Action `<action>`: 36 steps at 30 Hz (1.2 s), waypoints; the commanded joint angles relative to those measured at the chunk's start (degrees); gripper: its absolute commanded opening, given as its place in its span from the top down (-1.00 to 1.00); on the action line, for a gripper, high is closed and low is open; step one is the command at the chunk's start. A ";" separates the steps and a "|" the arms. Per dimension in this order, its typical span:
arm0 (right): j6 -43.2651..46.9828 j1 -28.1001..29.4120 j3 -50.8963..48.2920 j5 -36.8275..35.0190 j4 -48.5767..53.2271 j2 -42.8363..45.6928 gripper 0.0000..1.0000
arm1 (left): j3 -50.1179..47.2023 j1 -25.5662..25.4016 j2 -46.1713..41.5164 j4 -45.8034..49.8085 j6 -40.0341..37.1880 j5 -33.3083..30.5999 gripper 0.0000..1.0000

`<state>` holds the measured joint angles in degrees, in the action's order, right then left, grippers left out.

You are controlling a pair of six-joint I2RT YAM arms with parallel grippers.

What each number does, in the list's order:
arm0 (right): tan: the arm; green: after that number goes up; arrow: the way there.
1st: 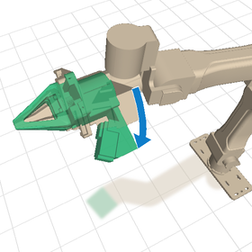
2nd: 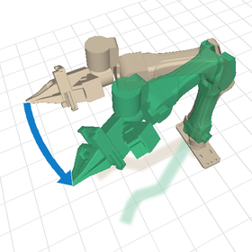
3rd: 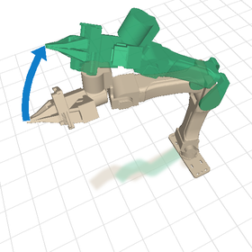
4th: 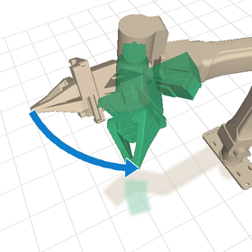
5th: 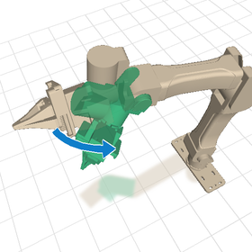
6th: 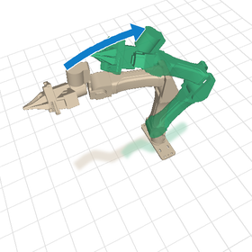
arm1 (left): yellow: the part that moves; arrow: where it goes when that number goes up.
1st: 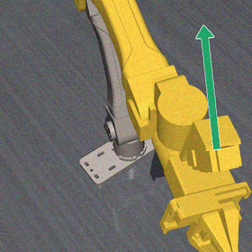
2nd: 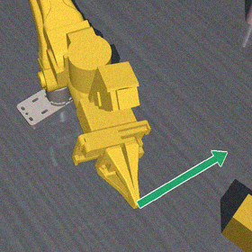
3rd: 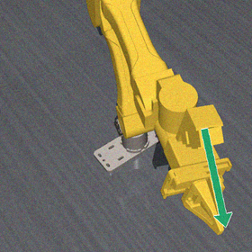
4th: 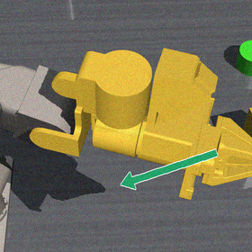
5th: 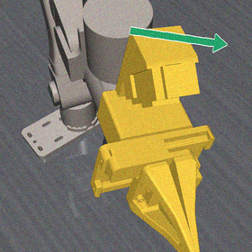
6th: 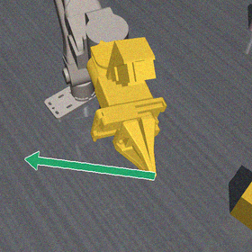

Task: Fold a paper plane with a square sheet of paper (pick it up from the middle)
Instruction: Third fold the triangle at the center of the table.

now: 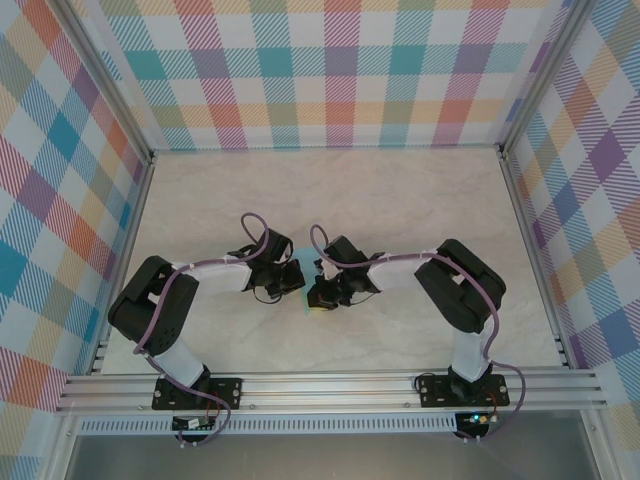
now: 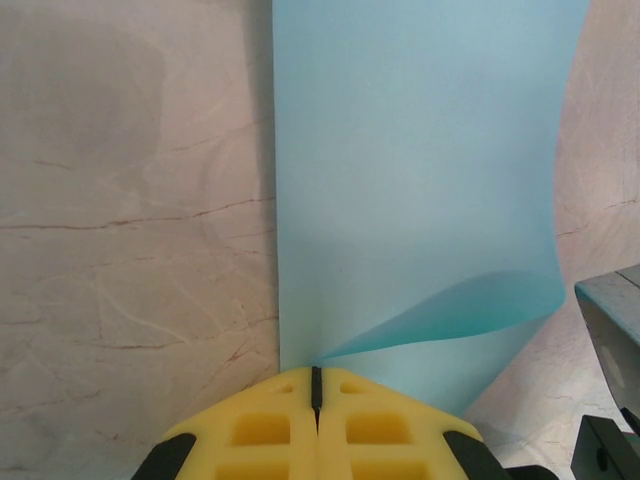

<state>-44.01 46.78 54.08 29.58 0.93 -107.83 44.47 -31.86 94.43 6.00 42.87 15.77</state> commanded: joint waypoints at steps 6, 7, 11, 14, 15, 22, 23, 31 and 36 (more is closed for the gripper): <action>1.11 1.38 0.11 -0.96 4.23 -2.23 0.90 | -1.57 -0.42 0.23 4.00 0.52 -3.99 0.94; 1.20 1.38 0.19 -1.67 4.90 -2.38 0.90 | -1.49 -0.45 0.23 4.02 0.51 -3.99 0.93; 1.14 1.38 0.32 -1.72 5.29 -0.90 0.91 | -1.51 -0.42 0.23 4.03 0.46 -4.06 0.93; 1.75 1.60 0.10 -0.90 4.01 1.83 0.90 | -1.62 -0.40 0.13 4.02 0.46 -4.20 0.94; 1.86 1.67 0.23 -0.52 3.93 2.09 0.90 | -1.52 -0.41 0.22 4.02 0.48 -4.19 0.93; 0.96 1.71 0.58 0.07 3.47 -2.09 0.90 | -1.54 -0.40 0.23 4.02 0.58 -4.17 0.93; 0.86 1.65 0.67 -0.45 3.63 -2.12 0.90 | -1.51 -0.43 0.18 4.10 0.55 -4.21 0.93; 1.12 0.51 1.37 -5.76 3.36 5.11 0.87 | -1.49 -0.40 0.02 4.37 0.44 -4.17 0.93; 1.32 -0.85 2.74 -7.28 4.13 3.32 0.88 | -1.41 -0.40 0.00 4.39 0.23 -4.08 0.93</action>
<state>-43.62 46.65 55.24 24.27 4.08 -104.36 44.45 -31.88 94.41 5.98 42.85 15.49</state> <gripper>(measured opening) 0.065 0.053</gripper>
